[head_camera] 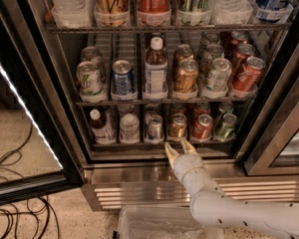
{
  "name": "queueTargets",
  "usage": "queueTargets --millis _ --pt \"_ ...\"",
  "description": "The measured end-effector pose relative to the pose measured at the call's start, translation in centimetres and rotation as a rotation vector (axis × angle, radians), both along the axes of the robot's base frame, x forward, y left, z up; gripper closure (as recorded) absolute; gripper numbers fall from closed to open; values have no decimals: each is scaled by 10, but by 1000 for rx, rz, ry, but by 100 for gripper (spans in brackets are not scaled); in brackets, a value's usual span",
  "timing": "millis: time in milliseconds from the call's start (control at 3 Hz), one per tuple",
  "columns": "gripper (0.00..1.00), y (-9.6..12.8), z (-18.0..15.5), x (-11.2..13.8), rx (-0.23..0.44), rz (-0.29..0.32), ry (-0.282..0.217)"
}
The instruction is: Pick orange can from bottom shelf of fridge
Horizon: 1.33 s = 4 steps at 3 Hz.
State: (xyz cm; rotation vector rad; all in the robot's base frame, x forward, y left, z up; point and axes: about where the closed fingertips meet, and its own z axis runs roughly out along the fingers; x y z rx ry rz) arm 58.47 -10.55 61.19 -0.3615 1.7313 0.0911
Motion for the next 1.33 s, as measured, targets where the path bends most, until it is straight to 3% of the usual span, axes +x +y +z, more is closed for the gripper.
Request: queueTargets --millis 333,667,1333 --pt "47 -17 2 7 2 -45 -16" --pt "37 -23 2 20 3 -57 -19" --pt "38 -23 4 48 -2 -42 -21"
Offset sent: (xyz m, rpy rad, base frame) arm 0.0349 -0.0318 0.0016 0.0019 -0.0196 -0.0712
